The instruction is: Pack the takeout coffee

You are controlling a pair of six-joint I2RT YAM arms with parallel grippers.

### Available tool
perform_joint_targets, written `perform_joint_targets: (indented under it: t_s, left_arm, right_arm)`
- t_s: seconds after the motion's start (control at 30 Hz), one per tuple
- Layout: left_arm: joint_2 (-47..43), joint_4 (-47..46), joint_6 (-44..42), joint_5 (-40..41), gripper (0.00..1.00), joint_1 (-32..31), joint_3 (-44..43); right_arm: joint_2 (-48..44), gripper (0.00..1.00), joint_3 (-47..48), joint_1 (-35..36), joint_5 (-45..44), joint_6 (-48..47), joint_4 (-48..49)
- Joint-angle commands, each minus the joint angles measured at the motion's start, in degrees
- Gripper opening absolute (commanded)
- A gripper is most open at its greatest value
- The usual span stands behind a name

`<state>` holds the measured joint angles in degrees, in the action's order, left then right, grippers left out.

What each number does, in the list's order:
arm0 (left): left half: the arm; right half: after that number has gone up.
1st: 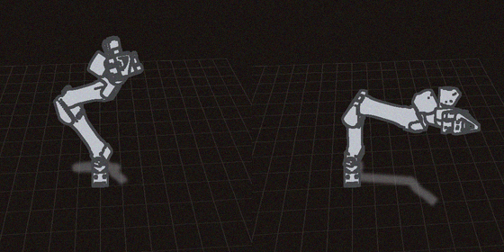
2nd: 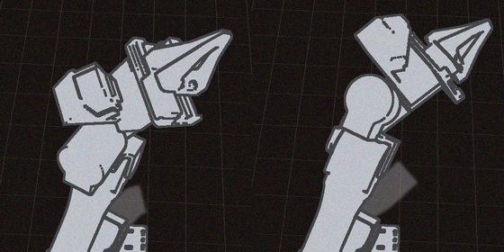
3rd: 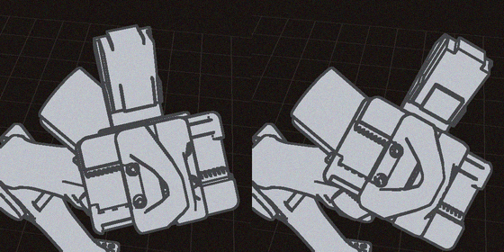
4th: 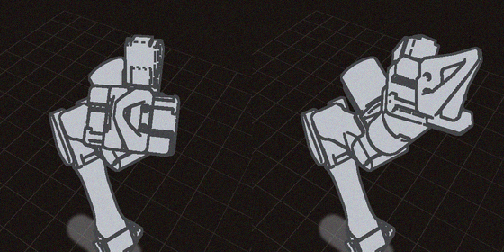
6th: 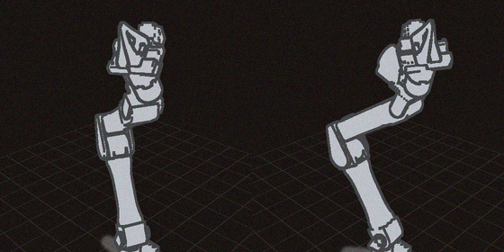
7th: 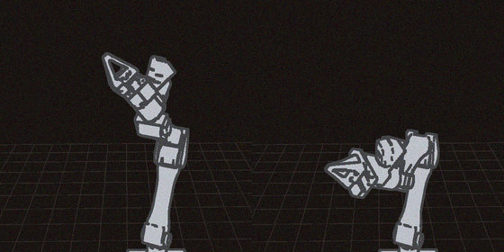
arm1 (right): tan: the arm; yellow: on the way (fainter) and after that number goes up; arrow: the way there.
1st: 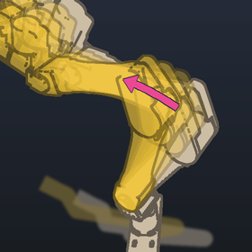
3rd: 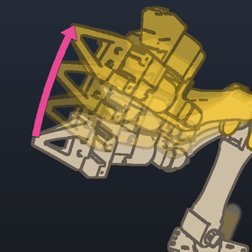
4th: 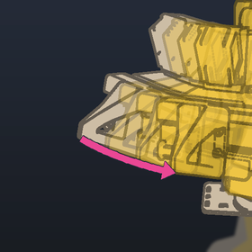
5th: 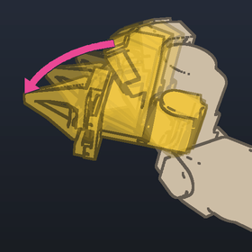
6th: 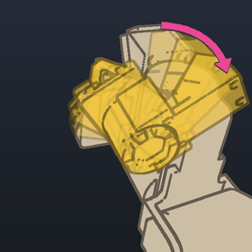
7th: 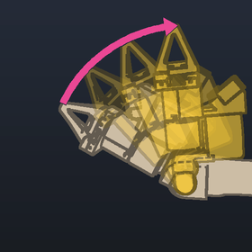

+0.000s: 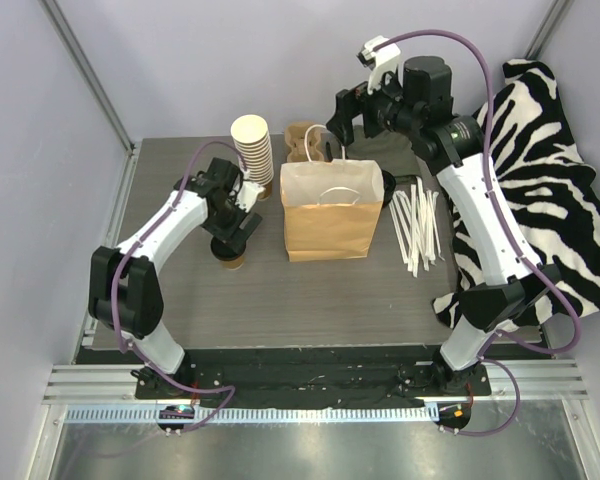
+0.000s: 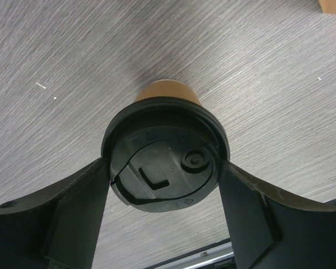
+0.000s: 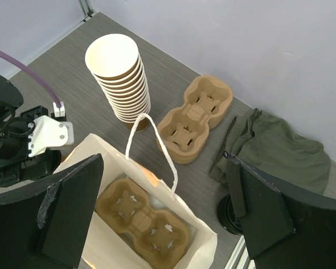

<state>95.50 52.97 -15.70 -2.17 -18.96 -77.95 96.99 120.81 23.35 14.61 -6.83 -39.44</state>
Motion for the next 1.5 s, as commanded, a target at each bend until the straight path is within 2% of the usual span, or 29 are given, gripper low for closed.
perform_joint_targets:
  t_s: [0.0,0.13,0.23,0.27,0.47,0.53,0.7,0.93,1.03,1.13,1.17,1.23,1.3,1.33,1.43,1.47]
  left_arm:
    - [0.0,-2.5,-1.3,0.9,0.78,-0.5,1.2]
    - [0.0,-2.3,-1.4,0.8,0.68,-0.5,0.8]
    - [-0.8,-1.5,-1.4,0.2,0.57,-0.5,-0.2]
    - [-1.6,-1.1,-1.5,-0.5,0.51,-0.5,-0.5]
    - [-6.5,3.4,-2.4,-6.7,0.34,-0.5,-3.0]
    - [-8.6,4.4,-2.8,-10.2,0.32,-0.4,-3.3]
    - [-12.0,6.5,-2.3,-13.1,0.27,-0.5,-4.1]
    - [-15.2,7.7,0.3,-12.9,0.23,-0.5,-4.9]
    - [-16.2,8.5,2.0,-12.8,0.22,-0.3,-6.8]
    - [-17.8,8.8,3.0,-13.5,0.22,-0.1,-9.1]
    - [-18.2,9.3,3.2,-13.9,0.22,0.0,-9.9]
    - [-17.7,11.4,4.0,-14.7,0.21,0.6,-13.9]
    - [-16.5,12.7,4.5,-15.9,0.21,1.2,-19.0]
    - [-16.1,13.7,5.0,-16.1,0.20,1.2,-20.9]
    - [-14.5,14.8,6.0,-18.6,0.18,1.3,-29.4]
    - [-14.0,14.8,6.8,-19.4,0.18,1.2,-31.6]
  right_arm:
    - [-2.2,1.00,0.0,-0.9,-1.1,-1.4,0.5]
    - [-1.9,1.00,-0.5,-1.7,-0.4,-2.7,-0.4]
    - [-1.6,1.00,-1.3,-3.1,0.3,-4.6,-0.8]
    - [-1.4,1.00,-1.5,-3.7,1.6,-5.2,-1.1]
    - [3.2,0.99,2.4,-8.0,10.7,-12.4,-7.9]
    - [5.0,0.98,4.8,-8.8,15.3,-15.6,-12.3]
    - [11.3,0.93,10.9,-9.3,23.3,-25.9,-23.2]
    - [16.2,0.88,12.6,-9.2,27.2,-27.9,-23.0]
    - [18.1,0.81,13.5,-9.2,27.9,-26.8,-22.8]
    - [18.7,0.71,13.5,-9.0,29.1,-26.3,-23.0]
    - [18.6,0.64,13.3,-8.9,29.2,-26.4,-23.3]
    - [18.4,0.59,12.0,-8.2,28.6,-27.7,-24.1]
    - [18.0,0.42,10.5,-7.8,27.5,-28.1,-24.5]
    - [17.8,0.24,10.3,-7.4,27.1,-27.6,-24.4]
    - [16.0,0.01,9.6,-6.8,25.2,-24.1,-21.0]
    - [13.8,0.01,8.0,-6.7,24.8,-21.2,-19.5]
